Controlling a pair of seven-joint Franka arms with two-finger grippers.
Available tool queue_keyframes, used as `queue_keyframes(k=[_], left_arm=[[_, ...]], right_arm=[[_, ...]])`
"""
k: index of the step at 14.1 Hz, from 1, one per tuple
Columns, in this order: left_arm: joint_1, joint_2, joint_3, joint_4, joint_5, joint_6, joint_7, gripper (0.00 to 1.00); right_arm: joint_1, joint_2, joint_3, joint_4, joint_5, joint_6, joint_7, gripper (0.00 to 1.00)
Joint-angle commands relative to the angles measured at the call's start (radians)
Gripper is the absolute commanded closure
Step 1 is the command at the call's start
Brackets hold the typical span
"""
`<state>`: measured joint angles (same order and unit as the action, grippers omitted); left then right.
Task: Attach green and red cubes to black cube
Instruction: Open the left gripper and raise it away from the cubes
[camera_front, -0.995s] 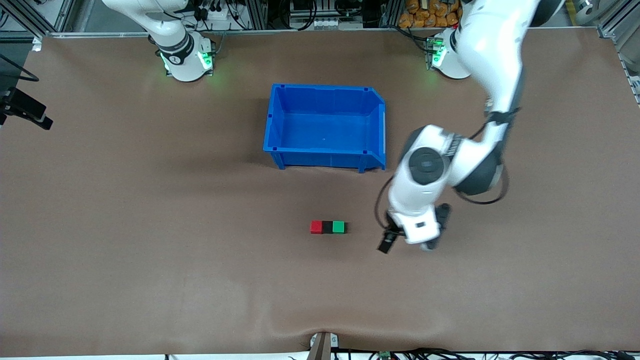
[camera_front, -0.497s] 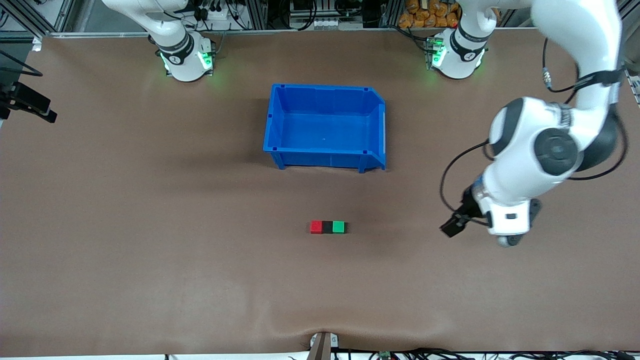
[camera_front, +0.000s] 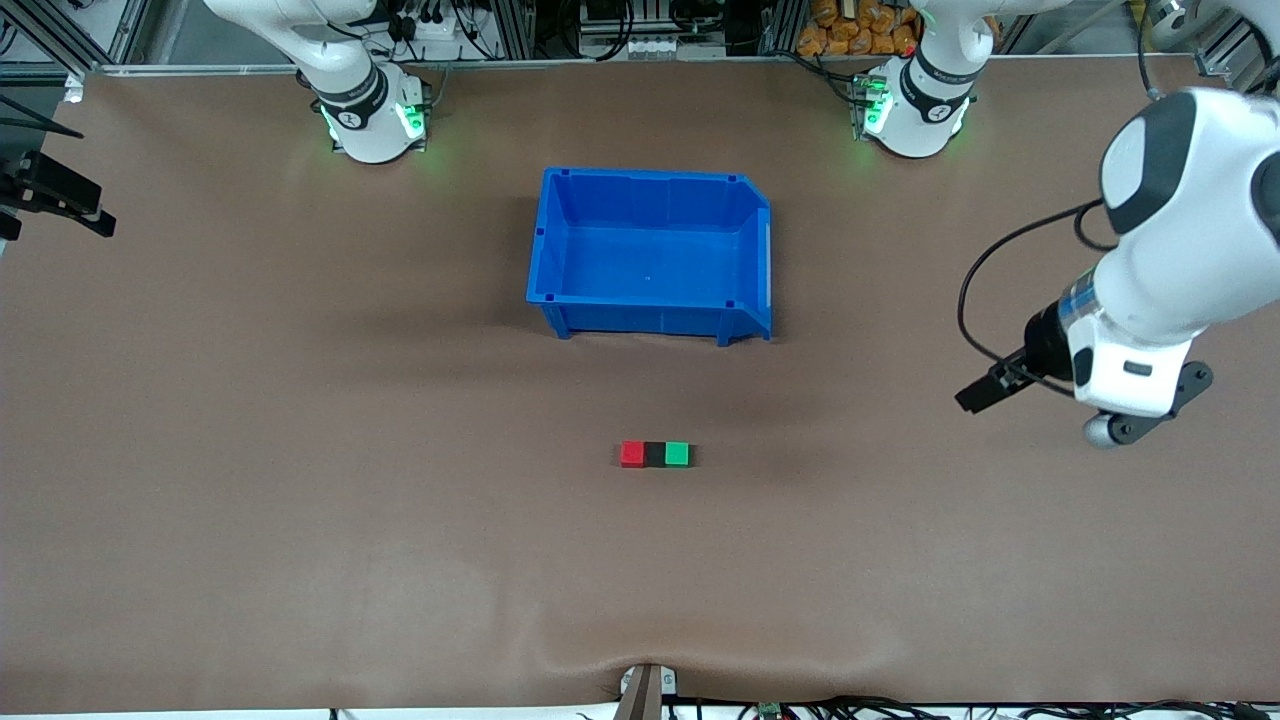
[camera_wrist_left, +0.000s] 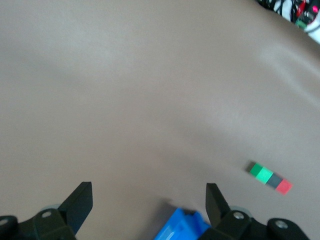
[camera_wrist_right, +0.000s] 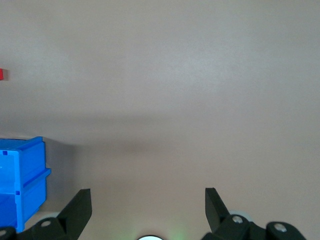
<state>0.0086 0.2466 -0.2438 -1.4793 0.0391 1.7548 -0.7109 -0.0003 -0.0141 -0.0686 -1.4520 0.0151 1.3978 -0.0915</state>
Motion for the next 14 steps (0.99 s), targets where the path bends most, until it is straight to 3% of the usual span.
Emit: queue_keyframes(k=[1,4,5,7,9,14], left_arm=[[0.008,-0.108,0.036,-0.077,-0.021,-0.027,0.161,0.0],[-0.123,-0.202,0.229,-0.149,-0.062,-0.027,0.336,0.0],[-0.13,-0.232,0.253,-0.177,-0.064,-0.027,0.406,0.0],[-0.121,-0.303,0.256,-0.248,-0.064,-0.058,0.511,0.0],[-0.111,-0.345,0.256,-0.257,-0.062,-0.128,0.598,0.0],[-0.091,-0.3,0.238,-0.087,-0.05,-0.256,0.68,0.0]], right_arm=[[0.006,-0.029,-0.008,-0.031,0.014,0.0,-0.016,0.0],[0.008,-0.037,-0.008,-0.039,0.016,0.0,-0.016,0.0],[0.008,-0.037,-0.008,-0.041,0.014,0.0,-0.016,0.0],[0.008,-0.037,-0.008,-0.041,0.014,-0.003,-0.016,0.0],[0.008,-0.037,-0.008,-0.041,0.014,-0.002,-0.016,0.0],[0.008,-0.037,-0.008,-0.041,0.014,-0.003,-0.016,0.0]])
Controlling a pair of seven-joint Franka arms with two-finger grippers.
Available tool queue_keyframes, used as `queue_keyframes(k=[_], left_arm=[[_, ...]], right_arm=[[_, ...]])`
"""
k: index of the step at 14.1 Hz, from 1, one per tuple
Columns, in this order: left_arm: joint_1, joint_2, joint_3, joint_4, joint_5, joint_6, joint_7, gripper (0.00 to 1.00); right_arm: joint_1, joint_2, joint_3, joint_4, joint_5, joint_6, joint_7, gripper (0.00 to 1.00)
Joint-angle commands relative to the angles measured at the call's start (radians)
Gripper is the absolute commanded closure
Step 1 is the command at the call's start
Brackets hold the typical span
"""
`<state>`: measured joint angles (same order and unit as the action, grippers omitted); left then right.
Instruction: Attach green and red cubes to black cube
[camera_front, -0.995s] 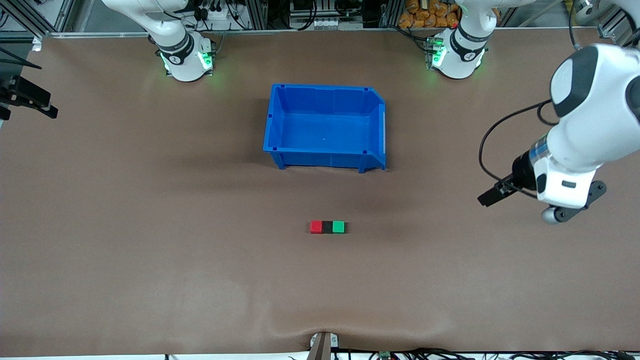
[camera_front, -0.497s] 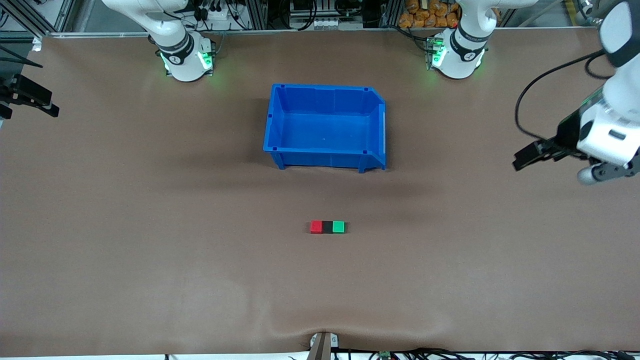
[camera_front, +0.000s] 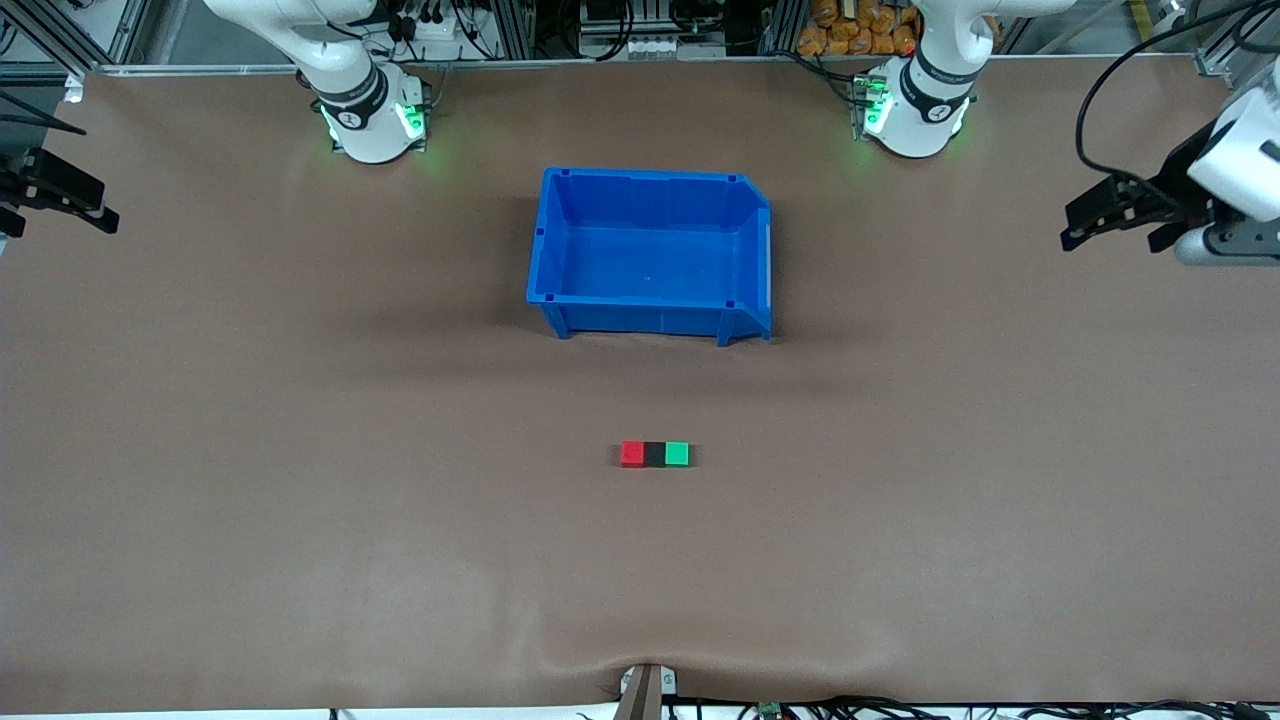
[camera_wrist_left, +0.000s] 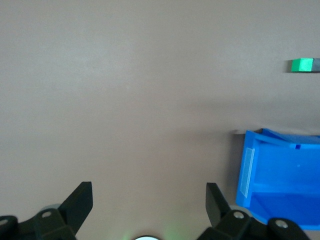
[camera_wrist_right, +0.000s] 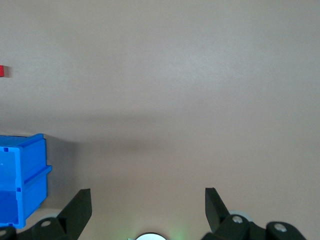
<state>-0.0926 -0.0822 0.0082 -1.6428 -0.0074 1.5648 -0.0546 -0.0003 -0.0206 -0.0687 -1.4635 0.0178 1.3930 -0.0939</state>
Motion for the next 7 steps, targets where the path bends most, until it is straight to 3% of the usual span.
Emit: queue_keyframes(k=[1,7], left_arm=[[0.011,0.044,-0.019,0.11,-0.002,-0.089,0.022,0.0],[0.021,0.064,-0.028,0.153,0.0,-0.131,0.027,0.0]], right_arm=[[0.008,-0.03,-0.008,-0.029,0.011,0.003,-0.013,0.0],[0.009,-0.028,-0.007,-0.029,0.013,0.001,-0.012,0.0]])
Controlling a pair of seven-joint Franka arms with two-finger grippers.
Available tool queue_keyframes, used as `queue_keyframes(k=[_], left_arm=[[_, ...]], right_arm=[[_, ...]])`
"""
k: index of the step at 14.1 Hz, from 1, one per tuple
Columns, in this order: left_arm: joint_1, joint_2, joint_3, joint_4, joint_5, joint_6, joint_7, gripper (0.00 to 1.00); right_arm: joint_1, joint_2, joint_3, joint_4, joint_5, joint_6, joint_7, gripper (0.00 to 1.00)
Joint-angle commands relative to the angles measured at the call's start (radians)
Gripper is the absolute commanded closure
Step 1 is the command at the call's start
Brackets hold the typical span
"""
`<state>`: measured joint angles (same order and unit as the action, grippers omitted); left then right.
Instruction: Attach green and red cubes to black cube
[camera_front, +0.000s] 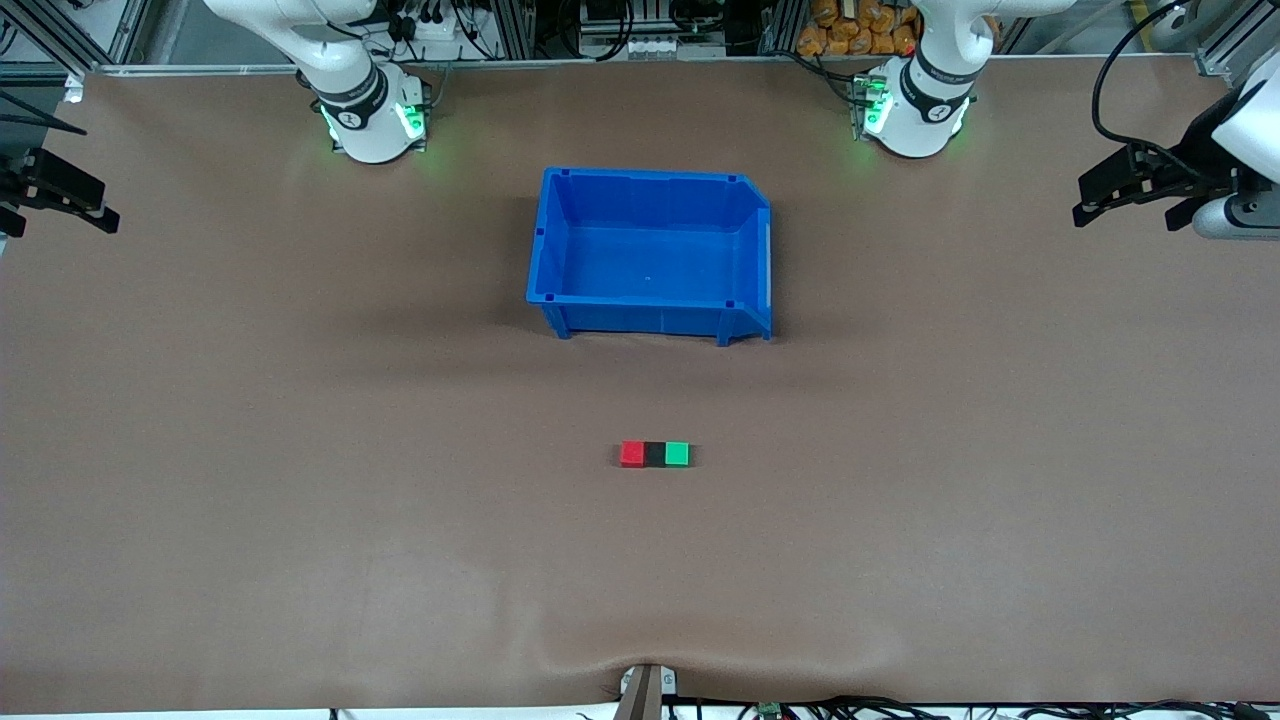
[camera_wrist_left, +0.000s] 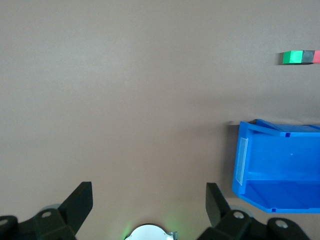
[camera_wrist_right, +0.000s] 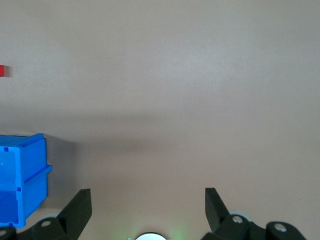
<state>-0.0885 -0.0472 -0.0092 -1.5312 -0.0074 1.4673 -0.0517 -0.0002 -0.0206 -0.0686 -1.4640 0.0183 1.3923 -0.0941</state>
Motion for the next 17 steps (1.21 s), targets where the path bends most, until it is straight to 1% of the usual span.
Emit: queue_keyframes(k=[1,5,6,8,10,17], left_arm=[[0.018,0.032,-0.009,0.042,0.001,-0.033,0.024,0.0],[0.021,0.035,-0.006,0.04,0.003,-0.031,0.058,0.0],[0.016,0.043,-0.005,0.042,0.018,-0.031,0.061,0.0],[0.009,0.049,-0.012,0.04,0.088,-0.031,0.093,0.0],[0.015,0.044,-0.012,0.039,0.087,-0.033,0.153,0.0],[0.023,0.024,-0.014,0.032,0.055,-0.064,0.135,0.0]], right_arm=[[0.009,-0.028,-0.007,-0.029,0.012,0.002,-0.012,0.0],[0.009,-0.027,-0.007,-0.029,0.012,-0.001,-0.012,0.0],[0.009,-0.027,-0.007,-0.029,0.012,-0.001,-0.012,0.0],[0.009,-0.027,-0.007,-0.029,0.012,-0.004,-0.012,0.0],[0.009,-0.027,-0.007,-0.029,0.012,-0.004,-0.012,0.0],[0.009,-0.027,-0.007,-0.029,0.011,-0.004,-0.012,0.0]])
